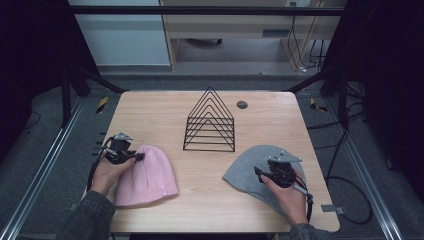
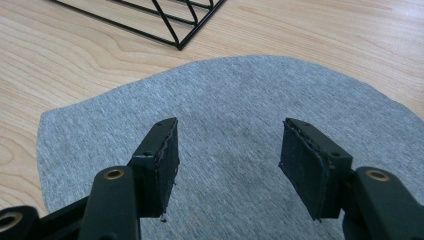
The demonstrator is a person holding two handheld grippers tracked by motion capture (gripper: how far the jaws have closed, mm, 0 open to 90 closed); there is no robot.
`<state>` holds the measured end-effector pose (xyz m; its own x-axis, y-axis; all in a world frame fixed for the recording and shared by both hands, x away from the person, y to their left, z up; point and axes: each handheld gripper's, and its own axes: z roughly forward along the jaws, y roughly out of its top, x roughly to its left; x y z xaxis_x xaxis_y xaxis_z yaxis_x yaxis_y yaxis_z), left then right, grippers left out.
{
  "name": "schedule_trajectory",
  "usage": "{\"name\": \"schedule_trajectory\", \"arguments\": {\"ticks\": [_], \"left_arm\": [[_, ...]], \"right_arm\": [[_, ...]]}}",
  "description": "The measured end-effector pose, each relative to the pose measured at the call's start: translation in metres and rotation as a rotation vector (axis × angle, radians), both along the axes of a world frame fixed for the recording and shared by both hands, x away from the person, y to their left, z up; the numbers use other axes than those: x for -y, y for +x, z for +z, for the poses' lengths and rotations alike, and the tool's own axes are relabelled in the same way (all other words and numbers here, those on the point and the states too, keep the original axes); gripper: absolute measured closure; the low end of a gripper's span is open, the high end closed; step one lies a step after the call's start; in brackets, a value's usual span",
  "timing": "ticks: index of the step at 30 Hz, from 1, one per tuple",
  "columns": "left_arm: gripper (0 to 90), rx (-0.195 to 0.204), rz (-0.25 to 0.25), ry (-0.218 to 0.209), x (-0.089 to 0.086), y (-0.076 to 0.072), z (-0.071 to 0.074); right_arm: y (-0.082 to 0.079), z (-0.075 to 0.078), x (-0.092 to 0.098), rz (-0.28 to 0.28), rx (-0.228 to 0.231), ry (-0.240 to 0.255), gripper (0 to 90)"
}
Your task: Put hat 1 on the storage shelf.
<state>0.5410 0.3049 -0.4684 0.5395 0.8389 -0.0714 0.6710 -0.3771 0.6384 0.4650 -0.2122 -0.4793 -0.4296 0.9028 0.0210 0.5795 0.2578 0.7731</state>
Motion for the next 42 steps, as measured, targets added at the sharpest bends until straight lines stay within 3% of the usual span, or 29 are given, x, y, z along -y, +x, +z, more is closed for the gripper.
{"name": "schedule_trajectory", "arguments": {"ticks": [9, 18, 21, 25, 29, 30, 32, 38, 39, 42], "left_arm": [[75.9, 0.092, -0.023, 0.003, 0.004, -0.019, 0.024], [76.4, 0.197, -0.05, -0.044, 0.016, -0.039, 0.054], [76.7, 0.231, -0.078, -0.041, 0.024, -0.046, 0.065], [76.8, 0.278, -0.105, -0.044, 0.034, -0.056, 0.083], [76.9, 0.321, -0.136, -0.037, 0.043, -0.063, 0.107], [76.9, 0.321, -0.136, -0.037, 0.043, -0.063, 0.107], [76.9, 0.347, -0.165, -0.029, 0.05, -0.064, 0.125], [77.4, 0.363, -0.197, -0.01, 0.059, -0.063, 0.152], [77.5, 0.386, -0.209, 0.004, 0.061, -0.062, 0.162], [77.5, 0.401, -0.21, -0.006, 0.063, -0.06, 0.178]], "right_arm": [[0.001, -0.001, 0.001, -0.002, 0.005, 0.012, 40.2], [-0.001, 0.001, 0.001, 0.002, 0.022, 0.009, 39.4], [-0.002, 0.003, -0.001, 0.005, 0.034, 0.004, 39.1], [-0.004, 0.013, -0.007, 0.025, 0.07, 0.012, 39.0], [-0.005, 0.027, -0.016, 0.075, 0.09, -0.024, 39.2], [-0.006, 0.029, -0.018, 0.087, 0.089, -0.028, 39.2], [-0.007, 0.035, -0.023, 0.111, 0.103, -0.036, 39.1], [-0.012, 0.054, -0.038, 0.161, 0.131, -0.057, 38.7], [-0.015, 0.064, -0.044, 0.175, 0.161, -0.075, 38.1], [-0.015, 0.074, -0.05, 0.192, 0.174, -0.065, 37.4]]}}
